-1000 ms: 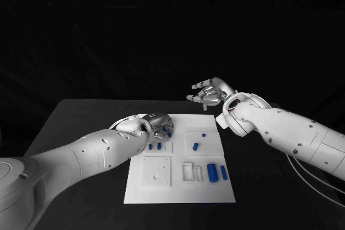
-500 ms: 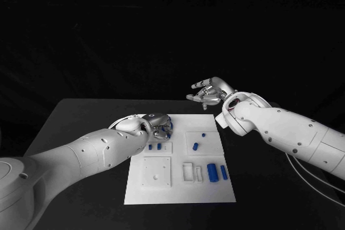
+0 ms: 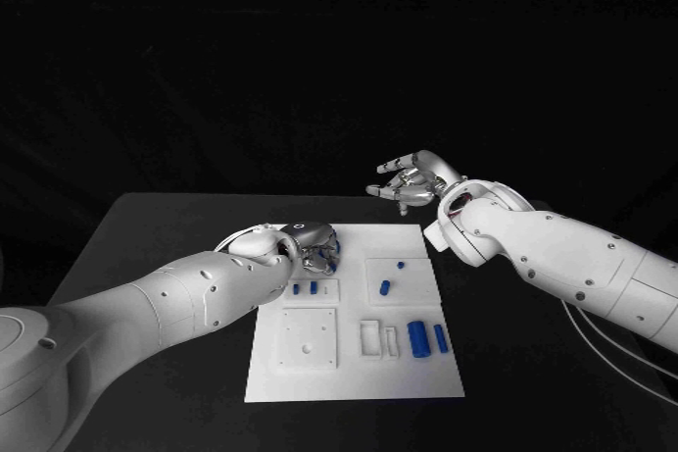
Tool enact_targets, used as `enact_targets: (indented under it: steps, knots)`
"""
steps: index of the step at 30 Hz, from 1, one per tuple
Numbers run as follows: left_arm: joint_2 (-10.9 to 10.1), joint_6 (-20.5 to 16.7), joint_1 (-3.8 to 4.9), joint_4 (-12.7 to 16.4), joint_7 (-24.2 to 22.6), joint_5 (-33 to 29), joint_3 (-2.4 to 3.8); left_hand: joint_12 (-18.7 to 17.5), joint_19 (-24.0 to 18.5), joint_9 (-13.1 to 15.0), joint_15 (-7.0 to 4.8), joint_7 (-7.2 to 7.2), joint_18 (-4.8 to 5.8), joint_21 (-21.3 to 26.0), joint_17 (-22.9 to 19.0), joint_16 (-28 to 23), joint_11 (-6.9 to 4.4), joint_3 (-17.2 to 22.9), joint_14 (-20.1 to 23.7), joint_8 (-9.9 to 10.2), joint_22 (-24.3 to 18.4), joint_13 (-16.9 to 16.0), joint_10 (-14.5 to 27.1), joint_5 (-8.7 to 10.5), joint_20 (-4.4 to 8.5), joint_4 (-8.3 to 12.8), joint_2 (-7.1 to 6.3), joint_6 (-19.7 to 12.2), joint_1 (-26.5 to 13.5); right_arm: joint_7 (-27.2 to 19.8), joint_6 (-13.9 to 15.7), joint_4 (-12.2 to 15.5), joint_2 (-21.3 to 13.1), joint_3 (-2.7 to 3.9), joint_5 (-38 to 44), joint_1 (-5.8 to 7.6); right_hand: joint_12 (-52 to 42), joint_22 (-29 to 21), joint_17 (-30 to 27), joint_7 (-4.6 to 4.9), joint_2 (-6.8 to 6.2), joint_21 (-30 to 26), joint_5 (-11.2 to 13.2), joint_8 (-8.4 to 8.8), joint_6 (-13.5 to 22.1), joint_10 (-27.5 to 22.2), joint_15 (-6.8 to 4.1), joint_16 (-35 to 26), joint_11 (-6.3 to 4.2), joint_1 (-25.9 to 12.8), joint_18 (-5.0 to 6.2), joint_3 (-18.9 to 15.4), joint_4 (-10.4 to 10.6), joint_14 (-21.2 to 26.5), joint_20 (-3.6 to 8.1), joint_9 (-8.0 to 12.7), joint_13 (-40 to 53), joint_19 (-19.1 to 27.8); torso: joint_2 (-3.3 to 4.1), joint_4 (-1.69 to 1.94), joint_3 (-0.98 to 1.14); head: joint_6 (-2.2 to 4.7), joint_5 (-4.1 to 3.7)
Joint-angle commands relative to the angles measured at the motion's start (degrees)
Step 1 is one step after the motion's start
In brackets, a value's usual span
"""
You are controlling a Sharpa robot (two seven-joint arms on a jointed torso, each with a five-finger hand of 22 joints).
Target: Assemble the parts on the task board
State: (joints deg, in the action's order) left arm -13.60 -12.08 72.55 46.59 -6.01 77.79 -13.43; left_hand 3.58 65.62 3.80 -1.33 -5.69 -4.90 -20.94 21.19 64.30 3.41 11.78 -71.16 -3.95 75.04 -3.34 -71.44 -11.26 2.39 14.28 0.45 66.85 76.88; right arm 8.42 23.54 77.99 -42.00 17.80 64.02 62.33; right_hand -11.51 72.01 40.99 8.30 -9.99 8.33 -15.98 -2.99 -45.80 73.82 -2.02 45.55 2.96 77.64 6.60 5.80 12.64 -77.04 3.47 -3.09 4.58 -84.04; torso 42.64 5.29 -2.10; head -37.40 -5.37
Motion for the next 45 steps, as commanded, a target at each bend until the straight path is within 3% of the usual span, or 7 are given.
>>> enact_targets:
  steps: [1,12,22,28,39,45]
  knots:
    - [0.21,2.09,-0.28,0.18,0.18,0.31,-0.11,-0.22,0.43,-0.03,0.01,-0.05,-0.04,0.10,-0.08,0.26,0.05,-0.28,-0.56,0.31,0.86,-0.02,0.25,0.16,0.01,0.13,0.30,-0.17,-0.37,-0.34,-0.13,0.00,0.12,0.04,0.13,0.01,0.25,-0.09,-0.05,0.00,0.42,-0.06,-0.21,-0.15,-0.13,-0.10,0.08,0.37,-0.08,-0.18,1.10,0.17,-0.03,0.03,-0.30,-0.07,-0.08,-1.78,0.00,-0.01,0.02,-0.04,0.02]
    - [-0.23,-0.76,-0.33,0.42,-0.07,0.80,-0.10,-0.22,1.75,0.09,-1.03,0.53,-0.08,-1.84,0.12,1.23,-1.14,-0.33,-2.87,0.29,1.19,-0.05,-3.00,-0.54,0.99,0.54,1.65,3.20,0.98,-0.39,-0.14,-0.14,0.18,0.04,0.14,0.01,0.25,-0.09,-0.05,0.00,0.42,-0.06,-0.21,-0.15,-0.13,-0.10,0.08,0.37,-0.08,-0.18,1.10,0.17,-0.03,0.03,-0.30,-0.07,-0.08,-1.78,-0.03,0.06,0.00,-0.12,-0.11]
    - [-1.71,-4.51,-0.28,2.57,-1.07,0.12,0.04,-0.21,2.04,0.06,-1.16,0.59,-0.06,-2.78,0.23,1.30,-1.23,-0.64,-3.81,0.32,1.10,-0.05,-3.11,-0.64,1.18,0.74,1.85,3.43,0.88,-0.41,-0.08,-0.32,0.00,0.04,0.14,0.01,0.25,-0.09,-0.05,0.00,0.42,-0.06,-0.21,-0.15,-0.13,-0.10,0.08,0.37,-0.08,-0.18,1.10,0.17,-0.03,0.03,-0.30,-0.07,-0.08,-1.78,-0.13,0.09,-0.06,-0.01,-0.05]
    - [-2.80,-5.36,0.04,4.56,-1.14,-0.47,0.50,-0.22,2.40,0.05,-1.15,0.59,-0.13,-3.32,0.40,1.52,-1.18,-0.66,-4.10,0.32,1.11,-0.05,-2.93,-0.54,1.17,0.74,1.88,3.31,0.68,-0.42,-0.05,-0.48,-0.10,0.04,0.14,0.01,0.25,-0.09,-0.05,0.00,0.42,-0.06,-0.21,-0.15,-0.13,-0.10,0.08,0.37,-0.08,-0.18,1.10,0.17,-0.03,0.03,-0.30,-0.07,-0.08,-1.78,-0.12,0.08,-0.08,0.21,0.10]
    - [-5.44,-5.36,0.59,9.11,-0.77,-1.69,4.48,-0.21,2.38,0.05,-1.14,0.60,-0.17,-3.63,0.52,1.66,-1.18,-0.65,-4.17,0.32,1.08,-0.05,-2.87,-0.57,1.14,0.74,1.86,3.27,0.59,-0.41,-0.12,-0.56,-0.32,0.04,0.14,0.01,0.25,-0.09,-0.05,0.00,0.42,-0.06,-0.21,-0.15,-0.13,-0.10,0.08,0.37,-0.08,-0.18,1.10,0.17,-0.03,0.03,-0.30,-0.07,-0.08,-1.78,-0.10,0.11,-0.09,0.40,0.39]
    - [-8.03,-3.92,1.46,11.55,0.00,-2.04,5.34,-0.22,2.35,0.05,-1.16,0.63,-0.18,-3.93,0.67,1.90,-1.22,-0.67,-4.28,0.31,1.07,-0.05,-2.96,-0.55,1.15,0.77,1.82,3.40,0.55,-0.39,-0.20,-0.52,-0.63,0.04,0.14,0.01,0.25,-0.09,-0.05,0.00,0.42,-0.06,-0.21,-0.15,-0.13,-0.10,0.08,0.37,-0.08,-0.18,1.10,0.17,-0.03,0.03,-0.30,-0.07,-0.08,-1.78,-0.11,0.12,-0.04,0.39,0.49]
